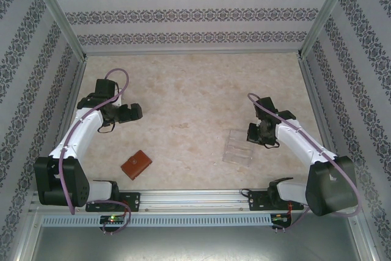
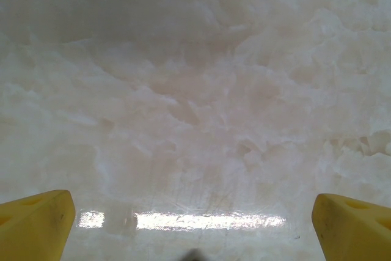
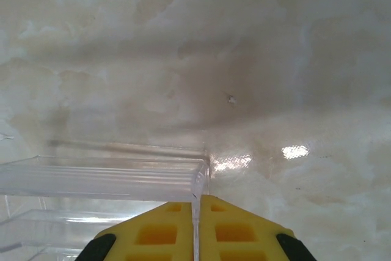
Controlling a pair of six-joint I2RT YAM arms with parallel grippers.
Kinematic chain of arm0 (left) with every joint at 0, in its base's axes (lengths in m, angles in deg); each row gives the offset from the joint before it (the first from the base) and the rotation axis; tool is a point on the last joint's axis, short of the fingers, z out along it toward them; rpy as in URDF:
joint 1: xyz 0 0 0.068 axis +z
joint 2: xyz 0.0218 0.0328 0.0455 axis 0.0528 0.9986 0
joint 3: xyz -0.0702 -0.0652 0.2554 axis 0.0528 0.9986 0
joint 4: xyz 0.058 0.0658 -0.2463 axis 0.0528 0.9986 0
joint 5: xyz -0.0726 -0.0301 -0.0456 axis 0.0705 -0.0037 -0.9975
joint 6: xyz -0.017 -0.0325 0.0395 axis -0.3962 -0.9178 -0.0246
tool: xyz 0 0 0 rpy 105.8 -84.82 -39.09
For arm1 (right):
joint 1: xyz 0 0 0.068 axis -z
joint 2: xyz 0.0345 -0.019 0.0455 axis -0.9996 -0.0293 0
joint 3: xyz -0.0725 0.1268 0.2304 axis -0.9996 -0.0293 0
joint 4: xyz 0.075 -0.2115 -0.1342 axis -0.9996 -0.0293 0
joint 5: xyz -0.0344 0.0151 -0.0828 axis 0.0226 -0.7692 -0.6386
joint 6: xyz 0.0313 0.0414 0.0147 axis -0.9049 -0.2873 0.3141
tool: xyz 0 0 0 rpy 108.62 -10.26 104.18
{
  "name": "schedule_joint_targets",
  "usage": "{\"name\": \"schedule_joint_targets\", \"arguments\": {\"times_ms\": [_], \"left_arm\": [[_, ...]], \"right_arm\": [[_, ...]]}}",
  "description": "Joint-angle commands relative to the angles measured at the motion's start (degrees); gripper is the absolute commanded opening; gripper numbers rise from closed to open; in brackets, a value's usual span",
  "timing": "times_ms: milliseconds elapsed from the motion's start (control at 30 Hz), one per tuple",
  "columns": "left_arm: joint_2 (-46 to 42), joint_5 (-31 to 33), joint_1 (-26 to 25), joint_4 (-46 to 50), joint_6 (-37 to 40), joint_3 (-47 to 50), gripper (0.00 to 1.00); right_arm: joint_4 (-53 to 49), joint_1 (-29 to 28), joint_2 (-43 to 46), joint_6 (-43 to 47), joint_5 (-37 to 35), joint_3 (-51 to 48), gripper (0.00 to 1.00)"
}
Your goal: Take the credit cards out of the card holder
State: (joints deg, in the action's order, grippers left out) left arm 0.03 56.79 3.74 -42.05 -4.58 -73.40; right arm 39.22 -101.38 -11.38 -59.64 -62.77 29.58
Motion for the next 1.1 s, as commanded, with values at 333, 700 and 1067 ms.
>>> {"name": "schedule_joint_targets", "arguments": {"times_ms": [333, 700, 1067], "left_arm": [[0.4, 1.9, -0.3, 0.2, 4.0, 0.5, 1.00], [0.1, 1.8, -0.4, 0.3, 4.0, 0.7, 1.00], [0.2, 0.4, -0.3, 0.1, 4.1, 0.8, 1.00]], "right_arm": [[-0.8, -4.8, -9.7, 0.1, -1.3, 12.3, 0.08], [-3.0, -9.1, -24.8, 1.6, -0.9, 27.6, 0.08], [-7.7, -10.0, -38.4, 4.1, 0.3, 44.0, 0.07]]}}
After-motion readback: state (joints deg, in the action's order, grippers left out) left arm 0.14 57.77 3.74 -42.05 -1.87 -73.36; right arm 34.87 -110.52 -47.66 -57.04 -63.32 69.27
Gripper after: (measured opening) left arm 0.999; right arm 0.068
